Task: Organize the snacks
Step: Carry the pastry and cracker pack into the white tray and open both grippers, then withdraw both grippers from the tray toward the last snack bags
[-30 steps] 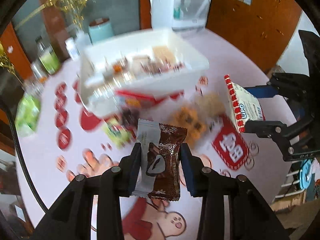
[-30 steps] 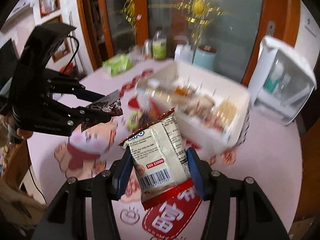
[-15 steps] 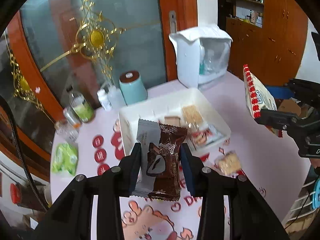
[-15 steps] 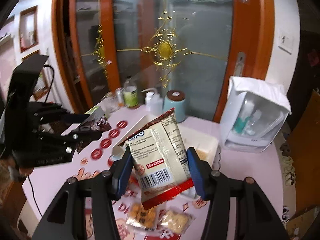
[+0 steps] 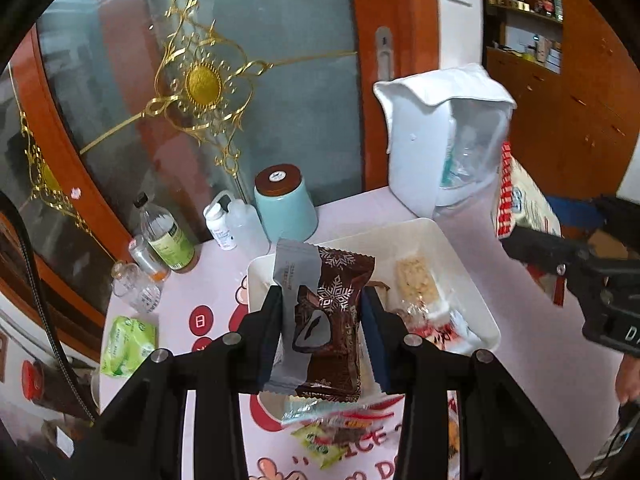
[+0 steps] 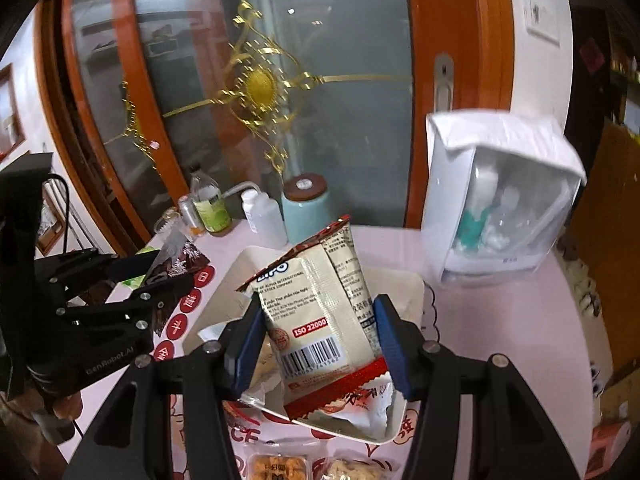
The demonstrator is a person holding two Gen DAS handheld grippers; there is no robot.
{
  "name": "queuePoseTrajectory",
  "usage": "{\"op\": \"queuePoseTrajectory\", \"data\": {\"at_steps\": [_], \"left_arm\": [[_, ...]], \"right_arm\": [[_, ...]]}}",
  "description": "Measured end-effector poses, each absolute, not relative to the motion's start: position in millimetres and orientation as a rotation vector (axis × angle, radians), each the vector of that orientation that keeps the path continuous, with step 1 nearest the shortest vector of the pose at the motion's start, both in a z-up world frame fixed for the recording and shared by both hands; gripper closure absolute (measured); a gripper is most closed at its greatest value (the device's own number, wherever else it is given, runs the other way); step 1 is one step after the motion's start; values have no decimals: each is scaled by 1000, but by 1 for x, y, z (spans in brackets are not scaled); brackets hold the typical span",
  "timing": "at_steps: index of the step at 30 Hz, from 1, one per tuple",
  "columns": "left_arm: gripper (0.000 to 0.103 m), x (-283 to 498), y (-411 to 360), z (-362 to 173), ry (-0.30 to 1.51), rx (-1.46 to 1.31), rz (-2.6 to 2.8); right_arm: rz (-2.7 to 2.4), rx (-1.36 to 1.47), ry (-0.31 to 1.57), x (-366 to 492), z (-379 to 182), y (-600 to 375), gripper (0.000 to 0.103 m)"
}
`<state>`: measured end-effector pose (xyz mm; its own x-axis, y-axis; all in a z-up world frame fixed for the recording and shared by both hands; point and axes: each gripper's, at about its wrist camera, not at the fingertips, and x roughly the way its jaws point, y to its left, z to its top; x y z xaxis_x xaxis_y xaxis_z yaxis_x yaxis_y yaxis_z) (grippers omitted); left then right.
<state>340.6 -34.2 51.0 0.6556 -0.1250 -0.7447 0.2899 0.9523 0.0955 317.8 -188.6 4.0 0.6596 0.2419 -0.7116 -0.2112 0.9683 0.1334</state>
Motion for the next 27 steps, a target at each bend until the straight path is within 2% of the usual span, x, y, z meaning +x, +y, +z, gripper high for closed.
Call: {"op": "queuePoseTrajectory", "data": {"at_steps": [15, 16, 18, 19, 20, 22, 27], "left_arm": [[64, 390, -47, -34, 950, 175, -208], [60, 391, -47, -38, 954, 173, -197], [42, 394, -47, -45, 967, 170, -190], [24, 395, -47, -49, 974, 170, -180], [15, 396, -46, -51, 976, 169, -175], [13, 396, -45, -56, 988, 167, -180], [13, 393, -44, -64, 1026, 182, -186]], "right_arm": [[220, 74, 1006, 370, -87, -193, 47], [226, 83, 1029, 372, -94, -194, 46], [233, 91, 1066, 374, -105, -193, 46], [225, 81, 1076, 375, -110, -193, 44], [213, 68, 1077, 375, -114, -192, 37], [206, 56, 1072, 373, -116, -191, 23], [212, 55, 1057, 368, -110, -190, 21]]}}
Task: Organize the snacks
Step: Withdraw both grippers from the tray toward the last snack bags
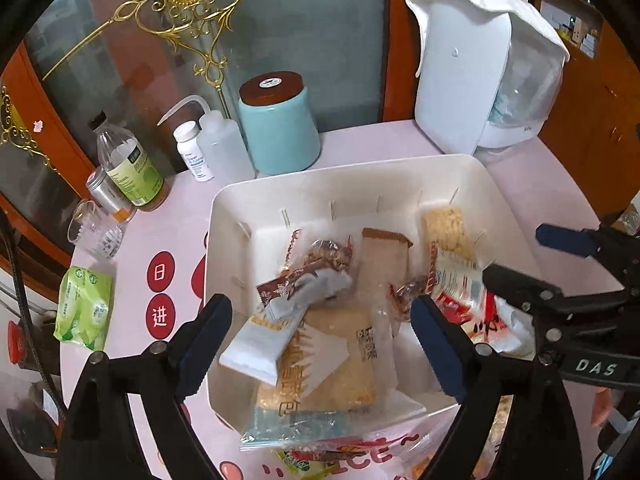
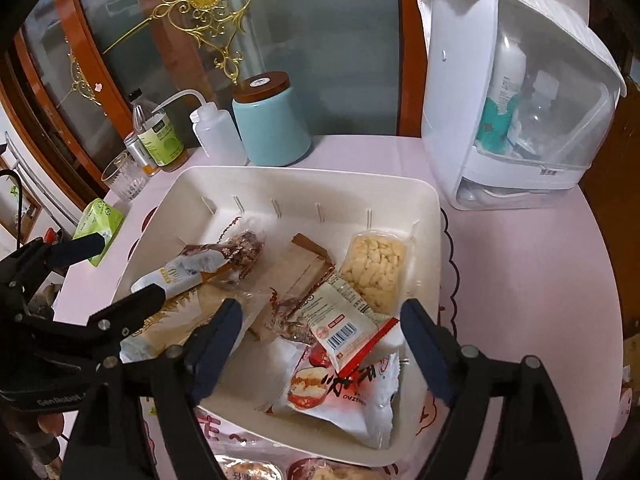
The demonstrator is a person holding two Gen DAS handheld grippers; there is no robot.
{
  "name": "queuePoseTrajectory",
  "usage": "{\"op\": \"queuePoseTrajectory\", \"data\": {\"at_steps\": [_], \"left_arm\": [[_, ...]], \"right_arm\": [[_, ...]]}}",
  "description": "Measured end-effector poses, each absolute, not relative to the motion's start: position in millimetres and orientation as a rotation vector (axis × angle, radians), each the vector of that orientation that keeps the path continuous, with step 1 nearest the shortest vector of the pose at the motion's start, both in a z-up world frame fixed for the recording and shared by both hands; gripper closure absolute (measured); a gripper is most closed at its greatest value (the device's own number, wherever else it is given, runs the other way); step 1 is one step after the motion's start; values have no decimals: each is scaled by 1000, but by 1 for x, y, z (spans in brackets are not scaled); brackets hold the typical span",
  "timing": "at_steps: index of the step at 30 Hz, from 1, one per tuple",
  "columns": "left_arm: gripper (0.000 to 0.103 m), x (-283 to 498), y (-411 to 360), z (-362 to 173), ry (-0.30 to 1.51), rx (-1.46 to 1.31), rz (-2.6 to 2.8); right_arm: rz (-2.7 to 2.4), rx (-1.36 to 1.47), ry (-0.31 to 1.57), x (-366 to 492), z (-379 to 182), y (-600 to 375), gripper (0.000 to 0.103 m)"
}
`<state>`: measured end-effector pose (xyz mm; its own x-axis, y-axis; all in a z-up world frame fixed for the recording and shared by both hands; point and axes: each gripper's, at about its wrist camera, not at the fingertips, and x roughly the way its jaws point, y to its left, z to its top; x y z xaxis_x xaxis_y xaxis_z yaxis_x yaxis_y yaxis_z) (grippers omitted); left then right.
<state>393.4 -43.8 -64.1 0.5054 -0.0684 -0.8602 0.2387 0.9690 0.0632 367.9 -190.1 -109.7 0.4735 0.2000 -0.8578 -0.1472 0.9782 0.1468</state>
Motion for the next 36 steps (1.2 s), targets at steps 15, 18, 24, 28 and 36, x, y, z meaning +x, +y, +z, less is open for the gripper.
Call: {"op": "queuePoseTrajectory", "data": {"at_steps": [15, 18, 24, 28, 36], "left_arm": [[13, 357, -46, -35, 1005, 211, -214], [13, 344, -46, -25, 994, 219, -223], [13, 311, -46, -4, 956, 232, -233], [13, 287, -47, 7, 938, 230, -251], [13, 248, -54, 3, 968, 175, -312]], "right_arm": [[174, 6, 1005, 320, -70, -195, 21], [160, -5, 991, 305, -61, -197, 21], [136, -12, 969, 266, -47, -206, 21], [112, -3, 963, 240, -45, -214, 21], [67, 59, 981, 197, -60, -234, 21]]}}
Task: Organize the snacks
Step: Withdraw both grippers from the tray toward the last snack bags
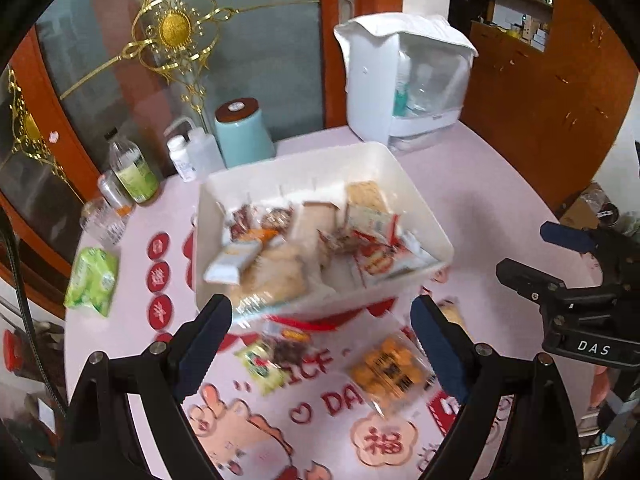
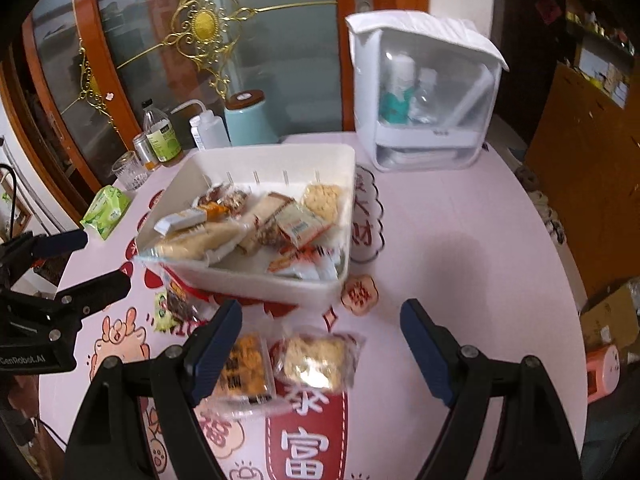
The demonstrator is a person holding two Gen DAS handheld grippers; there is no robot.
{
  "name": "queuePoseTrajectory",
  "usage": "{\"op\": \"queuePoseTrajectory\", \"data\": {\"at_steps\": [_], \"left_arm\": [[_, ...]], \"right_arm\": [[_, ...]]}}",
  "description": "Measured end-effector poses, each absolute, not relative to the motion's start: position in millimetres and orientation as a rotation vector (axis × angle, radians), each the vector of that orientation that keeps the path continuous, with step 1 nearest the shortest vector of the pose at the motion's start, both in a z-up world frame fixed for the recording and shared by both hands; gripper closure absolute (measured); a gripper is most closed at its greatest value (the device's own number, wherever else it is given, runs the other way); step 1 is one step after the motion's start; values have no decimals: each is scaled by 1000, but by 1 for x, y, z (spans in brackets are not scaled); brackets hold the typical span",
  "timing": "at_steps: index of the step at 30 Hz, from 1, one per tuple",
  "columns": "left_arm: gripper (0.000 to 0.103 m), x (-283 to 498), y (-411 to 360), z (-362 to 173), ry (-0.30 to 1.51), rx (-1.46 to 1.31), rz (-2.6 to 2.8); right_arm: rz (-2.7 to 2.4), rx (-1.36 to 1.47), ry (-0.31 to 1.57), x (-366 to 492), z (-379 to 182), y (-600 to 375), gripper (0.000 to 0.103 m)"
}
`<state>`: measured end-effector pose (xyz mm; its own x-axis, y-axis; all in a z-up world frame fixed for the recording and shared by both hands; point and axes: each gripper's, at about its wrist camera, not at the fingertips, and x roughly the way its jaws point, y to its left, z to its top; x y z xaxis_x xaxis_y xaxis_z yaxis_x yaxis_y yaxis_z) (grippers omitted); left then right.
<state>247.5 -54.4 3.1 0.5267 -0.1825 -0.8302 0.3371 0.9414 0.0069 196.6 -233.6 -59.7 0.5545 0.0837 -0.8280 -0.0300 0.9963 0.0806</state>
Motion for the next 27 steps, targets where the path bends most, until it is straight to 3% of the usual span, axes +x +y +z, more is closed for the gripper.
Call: {"op": "queuePoseTrajectory", "data": {"at_steps": [15, 27], "left_arm": [[13, 228, -92, -105, 1183, 16, -259], [13, 239, -116, -176, 1285, 14, -146]], "right_arm": [[-38, 199, 1067, 186, -146, -277, 21], [-41, 213, 1120, 200, -182, -285, 21]]}}
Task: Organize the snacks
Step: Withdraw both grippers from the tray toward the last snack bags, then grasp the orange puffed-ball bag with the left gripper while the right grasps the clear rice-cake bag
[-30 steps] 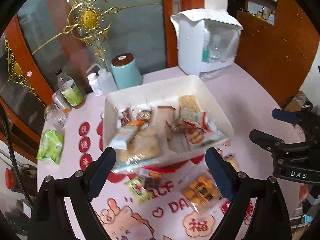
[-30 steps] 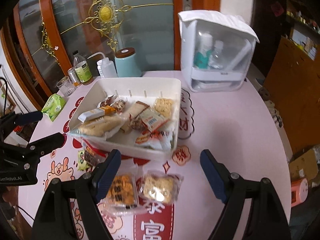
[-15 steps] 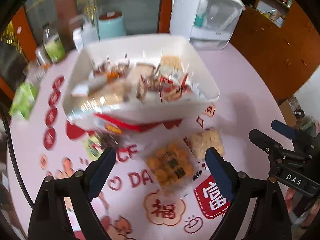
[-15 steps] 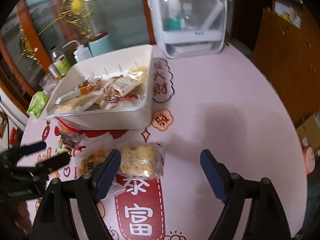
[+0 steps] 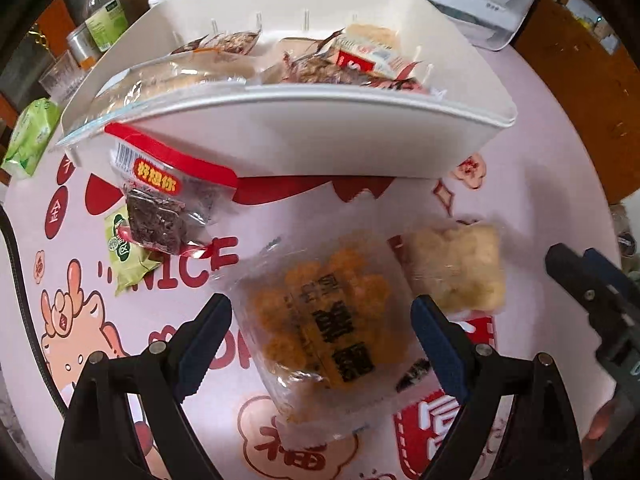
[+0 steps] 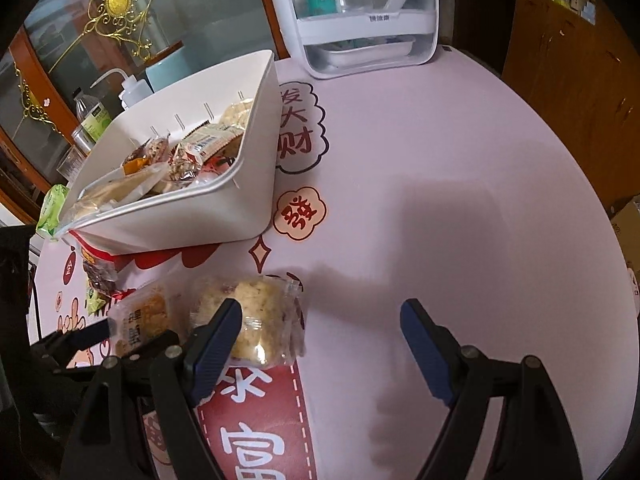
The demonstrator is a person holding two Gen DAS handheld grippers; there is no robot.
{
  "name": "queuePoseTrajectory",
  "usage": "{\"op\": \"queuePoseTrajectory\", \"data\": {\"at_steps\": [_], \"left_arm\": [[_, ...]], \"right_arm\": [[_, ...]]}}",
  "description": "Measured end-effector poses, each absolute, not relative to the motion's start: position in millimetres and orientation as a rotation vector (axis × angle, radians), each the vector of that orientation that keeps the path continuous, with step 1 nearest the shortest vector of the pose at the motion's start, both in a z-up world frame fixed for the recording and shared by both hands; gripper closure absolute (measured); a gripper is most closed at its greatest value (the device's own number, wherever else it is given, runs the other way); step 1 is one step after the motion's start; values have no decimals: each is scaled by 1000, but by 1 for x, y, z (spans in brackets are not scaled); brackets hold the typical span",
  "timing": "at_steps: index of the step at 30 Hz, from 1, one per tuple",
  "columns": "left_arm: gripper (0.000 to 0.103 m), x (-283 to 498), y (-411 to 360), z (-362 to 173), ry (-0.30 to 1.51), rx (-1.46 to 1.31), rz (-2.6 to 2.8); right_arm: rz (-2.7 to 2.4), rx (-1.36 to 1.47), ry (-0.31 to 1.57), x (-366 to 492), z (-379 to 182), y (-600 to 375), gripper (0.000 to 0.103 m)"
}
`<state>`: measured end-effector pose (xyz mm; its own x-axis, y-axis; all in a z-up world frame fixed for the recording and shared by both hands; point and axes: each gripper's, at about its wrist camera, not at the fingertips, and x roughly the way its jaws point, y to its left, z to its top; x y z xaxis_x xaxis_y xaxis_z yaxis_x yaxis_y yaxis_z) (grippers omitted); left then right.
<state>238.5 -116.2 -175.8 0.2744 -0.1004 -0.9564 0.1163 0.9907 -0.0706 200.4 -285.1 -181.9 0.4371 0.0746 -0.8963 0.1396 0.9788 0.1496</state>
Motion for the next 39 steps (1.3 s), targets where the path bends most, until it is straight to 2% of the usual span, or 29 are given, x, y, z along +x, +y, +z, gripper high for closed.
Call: {"op": "queuePoseTrajectory", "data": {"at_steps": [8, 12, 14, 30, 33, 35, 39], "left_arm": [[1, 230, -119, -187, 1269, 24, -128], [0, 222, -107, -190, 1262, 26, -128], [0, 218, -97, -193, 1269, -2, -130], [0, 222, -79, -199, 1277, -22, -198], [0, 232, -80, -204, 1276, -12, -215], [0, 234, -85, -208, 1278, -15, -226], [5, 236, -82, -214, 1261, -44, -261]], "right_arm": [[1, 199, 1144, 207, -193, -271, 21], [39, 179, 1150, 209, -196, -255, 18], [52, 155, 1162, 212, -200, -245, 6], [-7, 130, 1283, 227, -237, -209, 6], [-34, 120, 1263, 225, -237, -207, 11], [-69, 124, 1247, 222, -235, -207, 21], [-107, 184, 1210, 212, -232, -208, 29]]}}
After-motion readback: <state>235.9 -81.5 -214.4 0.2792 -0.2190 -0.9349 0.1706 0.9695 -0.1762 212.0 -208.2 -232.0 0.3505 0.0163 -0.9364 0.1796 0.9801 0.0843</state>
